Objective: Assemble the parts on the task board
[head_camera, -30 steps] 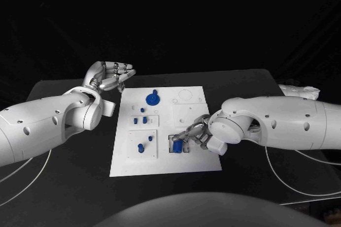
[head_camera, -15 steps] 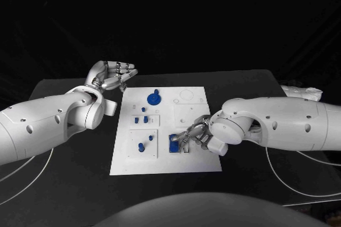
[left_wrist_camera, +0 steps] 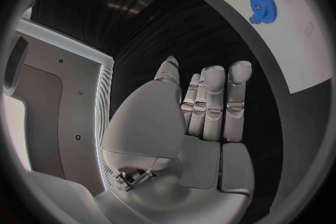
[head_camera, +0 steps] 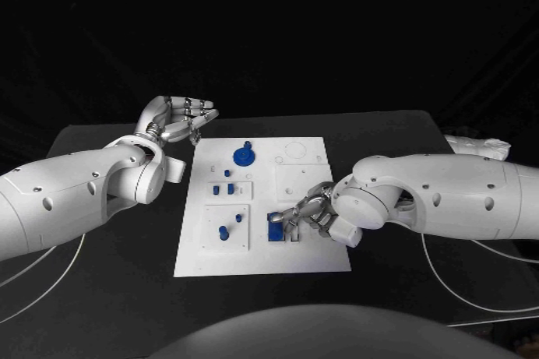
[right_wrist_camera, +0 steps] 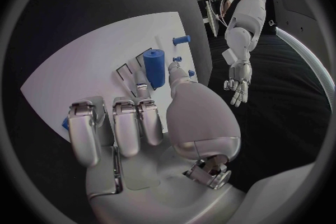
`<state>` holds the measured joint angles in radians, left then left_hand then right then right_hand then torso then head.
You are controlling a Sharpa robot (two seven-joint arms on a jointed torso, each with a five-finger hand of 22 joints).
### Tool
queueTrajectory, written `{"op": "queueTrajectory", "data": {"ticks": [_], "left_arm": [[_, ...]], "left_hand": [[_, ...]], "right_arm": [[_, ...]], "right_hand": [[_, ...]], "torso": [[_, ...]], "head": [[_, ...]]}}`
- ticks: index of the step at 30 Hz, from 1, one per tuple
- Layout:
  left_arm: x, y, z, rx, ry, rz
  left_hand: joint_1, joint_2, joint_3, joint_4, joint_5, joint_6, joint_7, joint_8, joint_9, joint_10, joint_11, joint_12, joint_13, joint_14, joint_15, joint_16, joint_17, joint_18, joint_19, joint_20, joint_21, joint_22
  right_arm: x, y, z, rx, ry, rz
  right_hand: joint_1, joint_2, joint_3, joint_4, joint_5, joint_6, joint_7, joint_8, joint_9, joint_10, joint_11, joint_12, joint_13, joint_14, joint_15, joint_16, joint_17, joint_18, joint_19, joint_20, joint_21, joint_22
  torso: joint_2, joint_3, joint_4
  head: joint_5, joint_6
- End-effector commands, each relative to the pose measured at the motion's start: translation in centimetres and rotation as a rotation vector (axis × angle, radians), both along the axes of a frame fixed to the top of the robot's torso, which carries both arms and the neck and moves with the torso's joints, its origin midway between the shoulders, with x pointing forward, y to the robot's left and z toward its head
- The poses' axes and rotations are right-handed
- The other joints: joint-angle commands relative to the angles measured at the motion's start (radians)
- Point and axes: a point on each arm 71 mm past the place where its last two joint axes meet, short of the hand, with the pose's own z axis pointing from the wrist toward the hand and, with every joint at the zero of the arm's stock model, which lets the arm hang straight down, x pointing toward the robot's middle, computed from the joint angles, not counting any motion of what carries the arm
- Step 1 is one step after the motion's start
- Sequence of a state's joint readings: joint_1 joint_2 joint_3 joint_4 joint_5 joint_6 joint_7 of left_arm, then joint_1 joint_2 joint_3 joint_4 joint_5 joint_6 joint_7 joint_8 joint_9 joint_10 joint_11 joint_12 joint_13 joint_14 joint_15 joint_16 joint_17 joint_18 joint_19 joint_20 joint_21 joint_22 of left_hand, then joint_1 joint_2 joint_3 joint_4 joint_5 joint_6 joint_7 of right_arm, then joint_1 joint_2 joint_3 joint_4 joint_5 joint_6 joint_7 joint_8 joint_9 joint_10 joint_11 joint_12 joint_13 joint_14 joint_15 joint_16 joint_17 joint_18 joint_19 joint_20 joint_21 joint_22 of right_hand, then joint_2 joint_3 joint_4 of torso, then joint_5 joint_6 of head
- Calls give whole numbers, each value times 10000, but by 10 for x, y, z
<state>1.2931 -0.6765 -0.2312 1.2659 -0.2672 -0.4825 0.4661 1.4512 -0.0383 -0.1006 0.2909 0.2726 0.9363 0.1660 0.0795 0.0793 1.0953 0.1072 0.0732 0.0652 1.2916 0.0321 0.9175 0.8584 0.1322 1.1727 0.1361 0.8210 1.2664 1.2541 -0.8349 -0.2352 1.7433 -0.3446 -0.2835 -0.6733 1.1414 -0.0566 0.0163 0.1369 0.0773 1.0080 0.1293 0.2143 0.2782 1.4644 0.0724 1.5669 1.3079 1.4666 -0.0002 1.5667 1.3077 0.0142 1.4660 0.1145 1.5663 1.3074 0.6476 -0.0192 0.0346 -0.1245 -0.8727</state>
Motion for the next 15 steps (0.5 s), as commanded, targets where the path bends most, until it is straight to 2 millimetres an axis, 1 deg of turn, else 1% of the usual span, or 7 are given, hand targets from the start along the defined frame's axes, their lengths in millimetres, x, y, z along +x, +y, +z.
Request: {"op": "queueTrajectory", "data": {"ticks": [1,3,5,6,7,10,15], "left_arm": [[-1,-2,1,-56,-4,-186],[-1,-2,1,-55,-2,-182],[-1,-2,1,-56,2,-184],[-1,-2,1,-56,4,-184],[-1,-1,1,-55,6,-184],[0,-1,0,-52,13,-185],[0,-2,0,-55,19,-202]], "left_hand": [[-21,112,-62,12,25,-45,13,-39,-11,-45,6,-44,7,38,7,-50,-4,69,58,11,-27,-12],[-21,112,-62,12,25,-45,13,-39,-11,-45,6,-44,7,38,7,-50,-4,69,58,11,-27,-12],[-21,112,-62,12,25,-45,13,-39,-11,-45,6,-44,7,38,7,-50,-4,69,58,11,-27,-12],[-21,112,-62,12,25,-45,13,-39,-11,-45,6,-44,7,38,7,-50,-4,69,58,11,-27,-12],[-21,112,-62,12,25,-45,13,-39,-11,-45,6,-44,7,38,7,-50,-4,69,58,11,-27,-12],[-21,112,-62,12,25,-45,13,-39,-11,-45,6,-44,7,38,7,-50,-4,69,58,11,-27,-12],[-21,112,-62,12,25,-45,13,-39,-11,-45,6,-44,7,38,7,-50,-4,69,58,11,-27,-12]], "right_arm": [[0,1,3,40,-620,237],[0,0,5,-63,-1003,339],[-1,-1,7,-162,-1393,449],[-1,-2,8,-197,-1574,500],[-2,-3,10,-219,-1742,542],[-3,-5,13,-295,-2128,666],[-6,-8,16,-546,-2416,1003]], "right_hand": [[95,162,-167,25,-15,145,-107,568,472,1064,-153,39,2629,1042,-96,41,2631,-142,1048,-104,45,2634],[130,190,-307,89,-71,85,-198,1175,1043,1064,-256,39,2629,1042,-168,41,2631,-142,1048,-177,45,2634],[191,235,-564,219,-121,-343,-323,2266,2177,1064,-381,39,2629,1042,-240,41,2631,-142,1048,-316,45,2634],[198,268,-605,254,-119,-416,-343,2512,2429,1064,-406,39,2629,1042,-271,41,2631,-142,1048,-311,45,2634],[245,281,-739,324,-113,-885,-400,3134,3164,1064,-447,39,2629,1042,-308,41,2631,-142,1048,-384,45,2634],[340,419,-895,476,-86,-1495,-476,4279,4497,1064,-529,39,2629,1042,-388,41,2631,-142,1048,-424,45,2634],[509,443,-989,545,-74,-1851,-579,5291,5762,1064,-602,39,2629,1042,-438,41,2631,-142,1048,-459,45,2634]], "torso": [[8,6,1],[8,6,-1],[3,4,-2],[0,4,-2],[-1,4,-3],[1,1,-11],[-1,-7,-9]], "head": [[13,1],[26,1],[14,1],[33,1],[32,1],[30,1],[4,1]]}}
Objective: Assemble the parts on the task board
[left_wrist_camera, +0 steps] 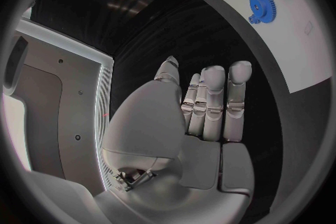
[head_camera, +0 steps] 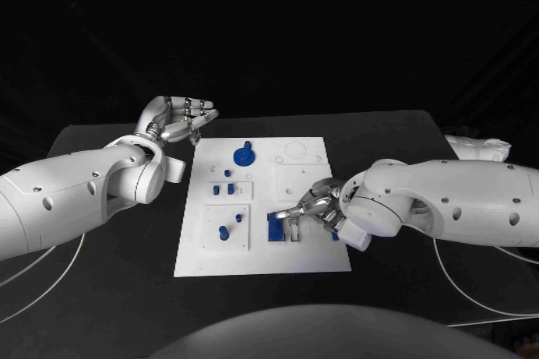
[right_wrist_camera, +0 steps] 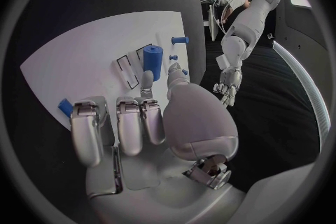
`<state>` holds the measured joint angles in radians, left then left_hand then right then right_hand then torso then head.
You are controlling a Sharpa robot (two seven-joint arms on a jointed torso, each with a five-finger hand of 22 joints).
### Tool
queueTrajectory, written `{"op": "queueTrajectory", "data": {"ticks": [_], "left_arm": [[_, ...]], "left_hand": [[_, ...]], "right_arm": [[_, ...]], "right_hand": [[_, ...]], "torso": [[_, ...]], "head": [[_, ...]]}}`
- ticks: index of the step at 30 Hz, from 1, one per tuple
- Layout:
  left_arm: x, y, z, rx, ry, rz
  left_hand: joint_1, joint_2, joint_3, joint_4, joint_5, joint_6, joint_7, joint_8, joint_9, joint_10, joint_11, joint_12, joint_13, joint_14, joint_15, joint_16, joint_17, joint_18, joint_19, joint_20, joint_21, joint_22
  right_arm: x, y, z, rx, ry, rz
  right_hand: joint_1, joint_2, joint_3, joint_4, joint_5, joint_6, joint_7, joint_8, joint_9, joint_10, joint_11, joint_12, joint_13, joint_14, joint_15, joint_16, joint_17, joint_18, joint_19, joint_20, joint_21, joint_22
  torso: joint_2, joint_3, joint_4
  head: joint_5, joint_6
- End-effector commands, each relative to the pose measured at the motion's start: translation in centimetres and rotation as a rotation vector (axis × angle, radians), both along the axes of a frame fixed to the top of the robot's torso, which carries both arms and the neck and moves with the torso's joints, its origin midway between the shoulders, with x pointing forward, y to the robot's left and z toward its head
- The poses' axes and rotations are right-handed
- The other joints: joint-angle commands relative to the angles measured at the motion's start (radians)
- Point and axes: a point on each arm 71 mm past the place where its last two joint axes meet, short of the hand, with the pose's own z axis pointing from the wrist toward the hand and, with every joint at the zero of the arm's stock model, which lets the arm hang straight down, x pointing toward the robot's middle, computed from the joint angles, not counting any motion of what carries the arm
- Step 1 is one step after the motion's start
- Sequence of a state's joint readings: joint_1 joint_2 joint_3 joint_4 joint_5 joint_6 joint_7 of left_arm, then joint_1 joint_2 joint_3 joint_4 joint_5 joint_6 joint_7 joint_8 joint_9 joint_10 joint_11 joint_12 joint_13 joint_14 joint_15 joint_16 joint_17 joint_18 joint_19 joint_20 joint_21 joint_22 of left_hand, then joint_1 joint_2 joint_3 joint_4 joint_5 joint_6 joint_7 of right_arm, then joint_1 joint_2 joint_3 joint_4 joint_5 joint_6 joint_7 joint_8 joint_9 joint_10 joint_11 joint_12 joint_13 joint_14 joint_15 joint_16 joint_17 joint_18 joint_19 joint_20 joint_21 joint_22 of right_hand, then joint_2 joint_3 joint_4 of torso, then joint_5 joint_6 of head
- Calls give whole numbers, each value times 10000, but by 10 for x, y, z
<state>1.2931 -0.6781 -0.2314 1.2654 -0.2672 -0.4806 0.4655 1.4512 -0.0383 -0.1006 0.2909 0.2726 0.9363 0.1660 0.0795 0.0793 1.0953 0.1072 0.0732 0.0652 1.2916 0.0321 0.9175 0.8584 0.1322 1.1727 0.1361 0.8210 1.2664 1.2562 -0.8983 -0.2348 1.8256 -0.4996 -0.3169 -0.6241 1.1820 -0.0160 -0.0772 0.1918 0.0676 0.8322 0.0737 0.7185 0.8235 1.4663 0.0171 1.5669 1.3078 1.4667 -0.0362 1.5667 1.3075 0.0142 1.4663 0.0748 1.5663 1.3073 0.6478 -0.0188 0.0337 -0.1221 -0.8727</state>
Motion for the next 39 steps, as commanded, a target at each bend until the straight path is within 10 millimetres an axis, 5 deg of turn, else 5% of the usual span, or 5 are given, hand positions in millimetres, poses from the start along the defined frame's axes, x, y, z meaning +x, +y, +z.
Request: {"op": "queueTrajectory", "data": {"ticks": [1,4,8,25,39], "left_arm": [[0,-3,1,-61,6,-211],[0,-3,1,-62,7,-218],[0,-3,0,-59,9,-215],[0,-2,0,-51,7,-198],[0,-3,1,-57,4,-209]], "left_hand": [[-21,113,-62,12,25,-45,13,-39,-11,-46,6,-44,7,37,7,-50,-3,69,58,11,-28,-12],[-21,113,-62,12,25,-45,13,-39,-11,-46,6,-44,7,37,7,-50,-3,69,58,11,-28,-12],[-21,113,-62,12,25,-45,13,-39,-11,-46,6,-44,7,37,7,-50,-3,69,58,11,-28,-12],[-21,113,-62,12,25,-45,13,-39,-11,-46,6,-44,7,37,7,-50,-3,69,58,11,-28,-12],[-21,113,-62,12,25,-45,13,-39,-11,-46,6,-44,7,37,7,-50,-3,69,58,11,-28,-12]], "right_arm": [[1,0,4,-372,-793,590],[-1,-1,3,-546,-554,960],[-4,2,1,-698,-166,1487],[-6,14,-9,-813,402,2081],[-1,14,-11,-913,260,1841]], "right_hand": [[123,39,-64,9,17,-148,-42,442,553,1045,-77,39,2630,1041,-98,41,2633,-142,1045,-69,45,2635],[144,51,-104,81,-57,-302,-123,948,1242,1045,-135,39,2630,1041,-151,41,2633,-142,1045,-110,45,2635],[66,72,-194,193,-140,-335,-169,1213,1639,1045,-191,39,2630,1041,-178,41,2633,-142,1045,-146,45,2635],[31,161,-223,261,-146,-355,-199,1304,1824,1045,-218,39,2630,1041,-202,41,2633,-142,1045,-168,45,2635],[210,499,-143,212,-135,-376,-250,1377,2085,1045,-266,39,2630,1041,-244,41,2633,-142,1045,-210,45,2635]], "torso": [[-4,-14,6],[-7,-7,11],[-6,-2,11],[-2,-7,19],[5,-11,21]], "head": [[-29,1],[-22,1],[-24,1],[-29,1],[-38,1]]}}
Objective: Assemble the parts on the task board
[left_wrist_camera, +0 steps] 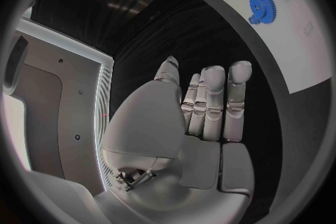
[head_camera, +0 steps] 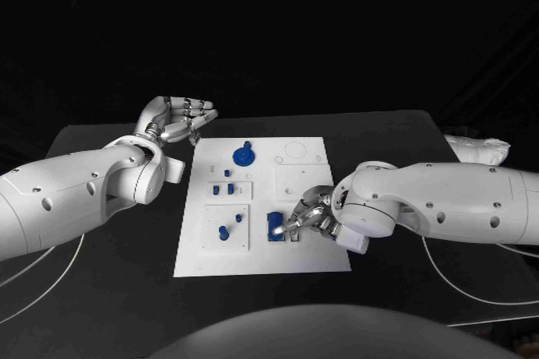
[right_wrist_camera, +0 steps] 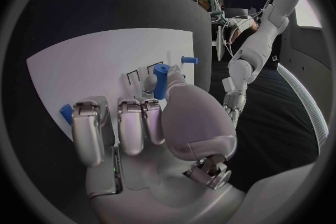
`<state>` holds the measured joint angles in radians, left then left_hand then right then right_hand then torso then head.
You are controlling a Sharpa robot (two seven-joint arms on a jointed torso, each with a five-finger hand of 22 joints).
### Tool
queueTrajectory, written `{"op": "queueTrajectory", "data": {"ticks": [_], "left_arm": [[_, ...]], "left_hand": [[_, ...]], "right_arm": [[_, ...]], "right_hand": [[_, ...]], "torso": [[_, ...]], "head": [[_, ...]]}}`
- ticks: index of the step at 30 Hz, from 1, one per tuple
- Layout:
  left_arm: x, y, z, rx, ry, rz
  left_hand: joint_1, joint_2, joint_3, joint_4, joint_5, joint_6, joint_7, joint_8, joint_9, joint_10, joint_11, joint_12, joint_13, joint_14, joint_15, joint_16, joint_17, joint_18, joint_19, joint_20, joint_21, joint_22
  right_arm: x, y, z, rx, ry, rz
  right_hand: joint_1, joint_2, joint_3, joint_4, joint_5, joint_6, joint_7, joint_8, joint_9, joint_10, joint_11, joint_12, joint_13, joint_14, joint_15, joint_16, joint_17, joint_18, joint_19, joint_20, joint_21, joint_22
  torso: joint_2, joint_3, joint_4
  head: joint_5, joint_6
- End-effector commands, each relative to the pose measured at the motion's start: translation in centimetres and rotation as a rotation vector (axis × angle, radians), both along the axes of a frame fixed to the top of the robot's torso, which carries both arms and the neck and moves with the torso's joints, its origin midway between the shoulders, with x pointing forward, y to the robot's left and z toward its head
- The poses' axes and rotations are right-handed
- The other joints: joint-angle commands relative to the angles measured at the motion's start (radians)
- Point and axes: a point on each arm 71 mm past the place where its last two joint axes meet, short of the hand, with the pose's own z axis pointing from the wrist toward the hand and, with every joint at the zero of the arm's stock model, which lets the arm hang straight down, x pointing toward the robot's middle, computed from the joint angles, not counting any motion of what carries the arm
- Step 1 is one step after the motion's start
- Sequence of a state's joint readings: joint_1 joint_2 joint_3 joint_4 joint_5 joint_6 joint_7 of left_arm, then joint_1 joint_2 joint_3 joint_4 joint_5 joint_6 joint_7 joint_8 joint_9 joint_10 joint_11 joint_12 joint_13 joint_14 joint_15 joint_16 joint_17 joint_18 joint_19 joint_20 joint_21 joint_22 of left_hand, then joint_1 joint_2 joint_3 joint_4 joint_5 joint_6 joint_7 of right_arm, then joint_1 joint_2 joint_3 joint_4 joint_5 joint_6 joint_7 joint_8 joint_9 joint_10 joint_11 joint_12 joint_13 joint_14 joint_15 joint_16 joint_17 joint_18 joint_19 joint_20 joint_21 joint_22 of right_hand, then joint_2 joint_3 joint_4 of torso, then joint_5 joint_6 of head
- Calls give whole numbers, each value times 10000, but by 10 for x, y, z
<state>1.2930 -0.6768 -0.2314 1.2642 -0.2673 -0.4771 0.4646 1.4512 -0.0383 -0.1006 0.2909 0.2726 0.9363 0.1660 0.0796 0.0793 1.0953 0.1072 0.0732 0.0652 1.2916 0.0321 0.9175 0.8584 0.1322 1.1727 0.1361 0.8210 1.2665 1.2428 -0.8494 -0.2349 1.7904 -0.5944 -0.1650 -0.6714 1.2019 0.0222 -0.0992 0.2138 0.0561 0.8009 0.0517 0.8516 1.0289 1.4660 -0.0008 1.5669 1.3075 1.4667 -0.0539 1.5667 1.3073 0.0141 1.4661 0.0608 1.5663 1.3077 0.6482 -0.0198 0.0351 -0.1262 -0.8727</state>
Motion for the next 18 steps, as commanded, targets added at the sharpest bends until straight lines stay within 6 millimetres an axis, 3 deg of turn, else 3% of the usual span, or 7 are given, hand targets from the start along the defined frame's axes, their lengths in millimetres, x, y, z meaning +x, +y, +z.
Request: {"op": "queueTrajectory", "data": {"ticks": [1,8,18], "left_arm": [[-1,-3,1,-53,-17,-179],[-1,-3,1,-57,-17,-184],[-1,-2,1,-55,-14,-177]], "left_hand": [[-21,113,-62,12,25,-46,13,-39,-11,-45,6,-44,7,37,7,-50,-4,69,58,11,-28,-12],[-21,113,-62,12,25,-46,13,-39,-11,-45,6,-44,7,37,7,-50,-4,69,58,11,-28,-12],[-21,113,-62,12,25,-46,13,-39,-11,-45,6,-44,7,37,7,-50,-4,69,58,11,-28,-12]], "right_arm": [[1,0,-1,-135,-52,64],[2,0,-1,-210,-174,-28],[2,-2,0,48,-391,-302]], "right_hand": [[29,140,83,-15,-19,-65,-34,47,46,1048,-89,39,2633,1041,-69,41,2635,-141,1047,-73,45,2631],[313,343,187,-188,-29,-69,-64,47,199,1048,-116,39,2633,1041,-103,41,2635,-141,1047,-106,45,2631],[335,352,192,-205,-29,-70,-65,45,211,1048,-118,39,2633,1041,-106,41,2635,-141,1047,-109,45,2631]], "torso": [[-3,1,6],[-9,4,2],[-15,2,-4]], "head": [[2,1],[11,1],[8,1]]}}
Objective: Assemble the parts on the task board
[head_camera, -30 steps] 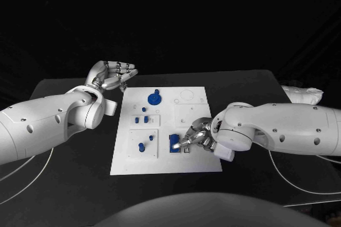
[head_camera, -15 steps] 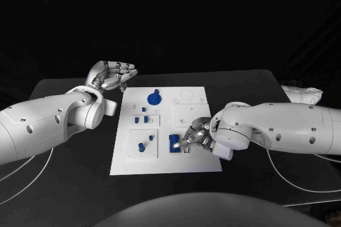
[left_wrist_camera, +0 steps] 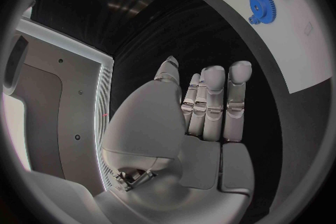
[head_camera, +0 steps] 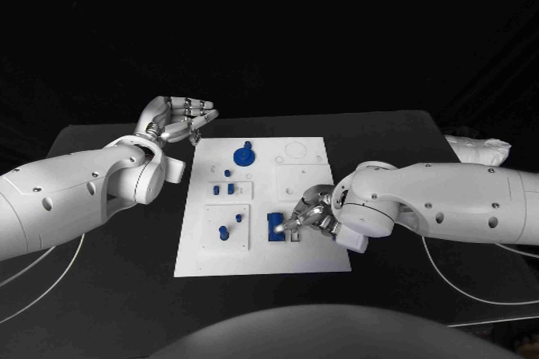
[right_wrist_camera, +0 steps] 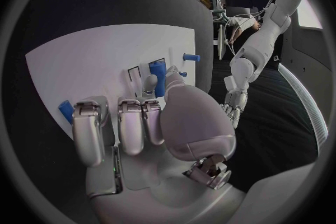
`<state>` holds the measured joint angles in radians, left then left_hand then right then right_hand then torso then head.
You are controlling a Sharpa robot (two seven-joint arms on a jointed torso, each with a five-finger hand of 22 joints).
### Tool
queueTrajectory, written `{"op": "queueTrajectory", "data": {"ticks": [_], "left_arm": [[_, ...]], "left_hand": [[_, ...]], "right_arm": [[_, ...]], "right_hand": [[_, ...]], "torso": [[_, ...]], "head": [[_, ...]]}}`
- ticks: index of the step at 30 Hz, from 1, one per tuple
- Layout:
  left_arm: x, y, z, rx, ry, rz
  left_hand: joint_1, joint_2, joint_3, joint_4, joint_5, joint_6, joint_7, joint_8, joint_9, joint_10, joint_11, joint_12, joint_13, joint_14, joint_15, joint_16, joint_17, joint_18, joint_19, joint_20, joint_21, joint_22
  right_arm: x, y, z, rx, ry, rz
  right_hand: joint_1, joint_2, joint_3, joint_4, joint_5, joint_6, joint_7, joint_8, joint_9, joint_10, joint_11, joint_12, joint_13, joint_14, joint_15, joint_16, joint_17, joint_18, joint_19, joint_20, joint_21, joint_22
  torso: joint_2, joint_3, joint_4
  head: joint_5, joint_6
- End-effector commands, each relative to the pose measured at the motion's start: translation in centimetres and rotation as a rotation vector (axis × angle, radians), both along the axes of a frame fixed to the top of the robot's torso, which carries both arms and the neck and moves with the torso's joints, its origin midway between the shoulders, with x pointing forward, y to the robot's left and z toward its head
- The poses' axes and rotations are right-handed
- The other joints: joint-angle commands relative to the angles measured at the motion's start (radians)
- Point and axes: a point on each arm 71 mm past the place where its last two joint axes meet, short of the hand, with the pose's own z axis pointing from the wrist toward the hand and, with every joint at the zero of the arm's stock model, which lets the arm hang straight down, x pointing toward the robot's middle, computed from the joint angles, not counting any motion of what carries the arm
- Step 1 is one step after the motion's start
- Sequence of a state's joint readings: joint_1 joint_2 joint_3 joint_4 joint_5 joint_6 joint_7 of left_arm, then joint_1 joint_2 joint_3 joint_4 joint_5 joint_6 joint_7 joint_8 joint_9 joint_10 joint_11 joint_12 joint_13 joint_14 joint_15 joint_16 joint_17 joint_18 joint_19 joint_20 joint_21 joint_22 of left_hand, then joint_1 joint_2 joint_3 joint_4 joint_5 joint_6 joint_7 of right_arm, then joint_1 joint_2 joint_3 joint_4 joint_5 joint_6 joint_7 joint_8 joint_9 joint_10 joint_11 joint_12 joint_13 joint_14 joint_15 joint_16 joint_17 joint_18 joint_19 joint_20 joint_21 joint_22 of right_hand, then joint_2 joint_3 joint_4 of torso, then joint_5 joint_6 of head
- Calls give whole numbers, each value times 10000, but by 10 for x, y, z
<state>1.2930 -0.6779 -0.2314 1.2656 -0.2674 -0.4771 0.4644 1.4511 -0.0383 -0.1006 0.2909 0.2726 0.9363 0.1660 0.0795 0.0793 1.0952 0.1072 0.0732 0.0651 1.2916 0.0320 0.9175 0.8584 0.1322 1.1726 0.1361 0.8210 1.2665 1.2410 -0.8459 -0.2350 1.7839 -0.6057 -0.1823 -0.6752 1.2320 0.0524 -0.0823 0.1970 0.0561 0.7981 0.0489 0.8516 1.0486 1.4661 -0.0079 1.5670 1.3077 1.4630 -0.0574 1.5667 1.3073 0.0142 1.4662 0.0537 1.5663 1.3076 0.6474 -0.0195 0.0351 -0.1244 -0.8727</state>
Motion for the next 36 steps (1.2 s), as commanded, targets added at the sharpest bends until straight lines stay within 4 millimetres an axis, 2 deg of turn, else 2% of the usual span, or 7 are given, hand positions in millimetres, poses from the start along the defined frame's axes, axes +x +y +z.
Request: {"op": "queueTrajectory", "data": {"ticks": [1,7,10,13,17,25,36], "left_arm": [[-1,-2,1,-53,-18,-175],[0,-1,1,-40,-18,-142],[0,-1,1,-35,-18,-129],[0,-1,1,-32,-18,-123],[0,-1,1,-30,-17,-119],[0,-3,0,-31,-12,-150],[0,-3,0,-25,-13,-152]], "left_hand": [[-21,113,-62,12,25,-46,13,-39,-11,-45,6,-44,7,38,7,-50,-3,69,58,11,-28,-13],[-21,113,-62,12,25,-46,13,-39,-11,-45,6,-44,7,38,7,-50,-3,69,58,11,-28,-13],[-4,129,-67,12,30,-47,12,-38,-11,-42,5,-42,7,36,6,-63,-11,70,65,10,-47,-15],[15,148,-72,12,35,-48,11,-38,-10,-38,4,-40,8,34,5,-78,-20,71,73,9,-70,-18],[15,148,-72,12,35,-48,11,-38,-10,-38,4,-40,8,34,5,-78,-20,71,73,9,-70,-18],[15,148,-72,12,35,-48,11,-38,-10,-38,4,-40,8,34,5,-78,-20,71,73,9,-70,-18],[15,148,-72,12,35,-48,11,-38,-10,-38,4,-40,8,34,5,-78,-20,71,73,9,-70,-18]], "right_arm": [[0,-2,2,254,-366,-268],[1,-21,14,702,-1271,-1047],[0,-37,23,489,-1786,-1175],[-3,-53,30,-57,-2318,-1019],[-10,-73,36,-1123,-3039,-644],[-21,-97,38,-2548,-3411,-296],[-28,-105,31,-3539,-3334,200]], "right_hand": [[33,48,22,-38,-28,-41,-36,45,15,1047,-47,38,2630,1078,-71,41,2635,-142,1046,-37,45,2632],[31,33,-40,-37,139,-163,13,-354,-142,1047,-9,38,2630,1078,-95,41,2635,-142,1046,-69,45,2632],[-7,37,-115,37,361,-471,283,-1710,-1080,1047,199,38,2630,1078,30,41,2635,-142,1046,7,45,2632],[87,-31,-132,-30,861,-405,692,-3419,-2665,1047,716,38,2630,1078,435,41,2635,-142,1046,297,45,2632],[43,-168,-184,-57,933,-209,896,-4138,-3521,1047,788,38,2630,1078,577,41,2635,-142,1046,501,45,2632],[-300,-314,-209,89,1611,107,903,-4462,-4064,1047,808,38,2630,1078,616,41,2635,-142,1046,604,45,2632],[-174,-363,19,-85,2063,307,876,-4600,-4363,1047,788,38,2630,1078,601,41,2635,-142,1046,604,45,2632]], "torso": [[-4,0,-4],[-11,-12,-8],[-10,-17,-8],[-14,-19,-10],[3,-6,-15],[0,-1,-1],[0,-5,7]], "head": [[-9,1],[-55,1],[-109,1],[-204,1],[-514,1],[-779,1],[-823,1]]}}
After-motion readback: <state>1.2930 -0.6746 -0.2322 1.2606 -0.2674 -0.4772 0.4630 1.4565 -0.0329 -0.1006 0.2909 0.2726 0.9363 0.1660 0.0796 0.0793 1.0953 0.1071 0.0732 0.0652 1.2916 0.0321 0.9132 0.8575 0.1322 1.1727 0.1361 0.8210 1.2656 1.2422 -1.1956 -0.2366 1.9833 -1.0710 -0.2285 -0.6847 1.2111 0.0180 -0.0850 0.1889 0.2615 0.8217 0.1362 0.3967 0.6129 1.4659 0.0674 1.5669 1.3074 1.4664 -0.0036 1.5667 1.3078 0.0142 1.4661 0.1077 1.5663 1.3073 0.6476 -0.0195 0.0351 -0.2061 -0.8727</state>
